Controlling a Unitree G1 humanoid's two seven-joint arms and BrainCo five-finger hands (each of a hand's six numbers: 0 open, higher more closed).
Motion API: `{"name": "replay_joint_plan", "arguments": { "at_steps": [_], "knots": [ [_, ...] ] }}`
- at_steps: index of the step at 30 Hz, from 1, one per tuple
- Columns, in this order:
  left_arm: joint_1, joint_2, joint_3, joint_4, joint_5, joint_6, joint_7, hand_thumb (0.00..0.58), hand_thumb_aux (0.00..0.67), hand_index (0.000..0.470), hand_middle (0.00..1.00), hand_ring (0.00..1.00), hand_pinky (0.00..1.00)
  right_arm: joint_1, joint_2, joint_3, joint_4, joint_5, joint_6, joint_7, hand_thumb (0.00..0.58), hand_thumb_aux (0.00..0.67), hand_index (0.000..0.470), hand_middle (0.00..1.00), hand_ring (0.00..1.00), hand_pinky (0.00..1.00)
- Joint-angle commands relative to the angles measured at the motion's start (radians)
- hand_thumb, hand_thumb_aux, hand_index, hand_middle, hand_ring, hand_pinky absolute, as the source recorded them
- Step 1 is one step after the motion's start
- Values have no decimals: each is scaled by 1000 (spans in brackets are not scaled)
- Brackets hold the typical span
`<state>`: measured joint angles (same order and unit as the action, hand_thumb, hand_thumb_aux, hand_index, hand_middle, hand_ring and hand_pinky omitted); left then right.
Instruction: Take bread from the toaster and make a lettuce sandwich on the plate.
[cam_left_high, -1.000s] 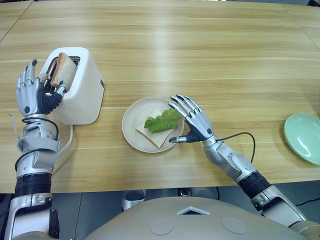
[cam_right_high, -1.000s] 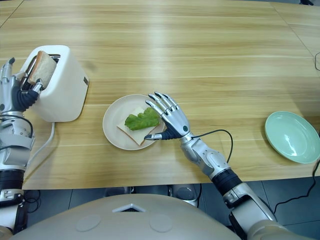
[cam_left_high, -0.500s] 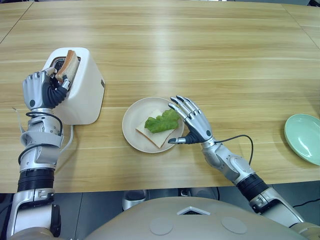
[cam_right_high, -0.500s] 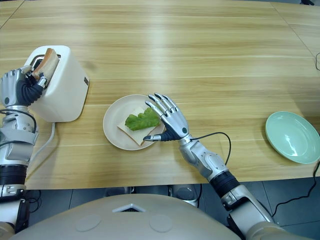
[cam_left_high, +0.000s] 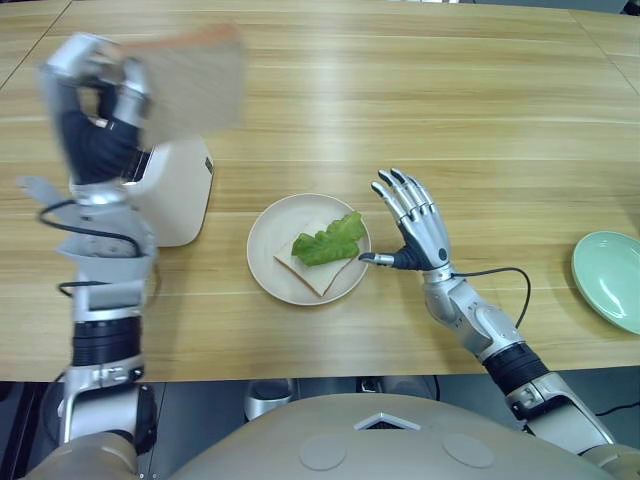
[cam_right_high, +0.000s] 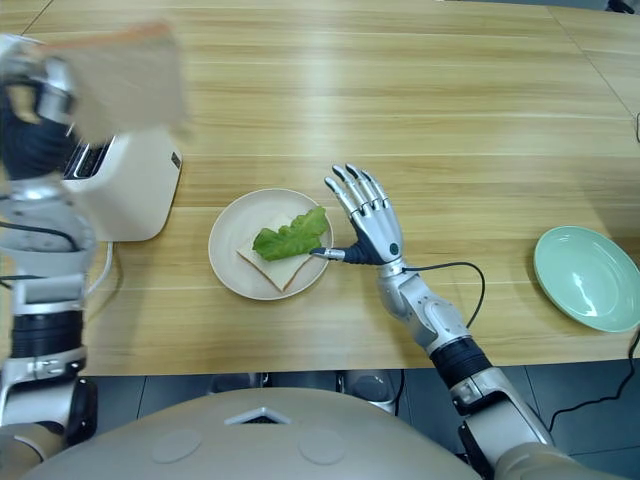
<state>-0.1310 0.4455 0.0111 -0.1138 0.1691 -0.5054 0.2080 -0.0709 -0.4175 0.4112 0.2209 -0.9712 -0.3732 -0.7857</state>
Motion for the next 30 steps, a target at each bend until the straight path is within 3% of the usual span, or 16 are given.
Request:
{"name": "replay_joint_plan", "arguments": {
  "at_steps": [1,7,12,20,30],
  "knots": [
    [66,-34,-138,31,-87,33,-203,580,670,460,1000,1000,1000,32,-21,-16,-43,4,-7,5,0,0,0,0,0,0],
    [119,-34,-220,142,-161,40,-429,580,670,460,1000,1000,1000,66,-48,-11,-107,-11,-33,20,0,0,0,0,0,0],
    [76,-55,-222,259,-173,28,-527,580,670,460,1000,1000,1000,78,-63,21,-138,-42,-61,49,0,0,0,0,0,0],
    [-6,-133,-219,426,-122,30,-536,580,670,460,1000,1000,1000,115,-82,46,-183,-77,-92,75,0,0,0,0,0,0],
    [-126,-133,-214,646,-62,1,-548,580,670,460,1000,1000,1000,150,-113,101,-189,-103,-156,141,0,0,0,0,0,0]
  ]
}}
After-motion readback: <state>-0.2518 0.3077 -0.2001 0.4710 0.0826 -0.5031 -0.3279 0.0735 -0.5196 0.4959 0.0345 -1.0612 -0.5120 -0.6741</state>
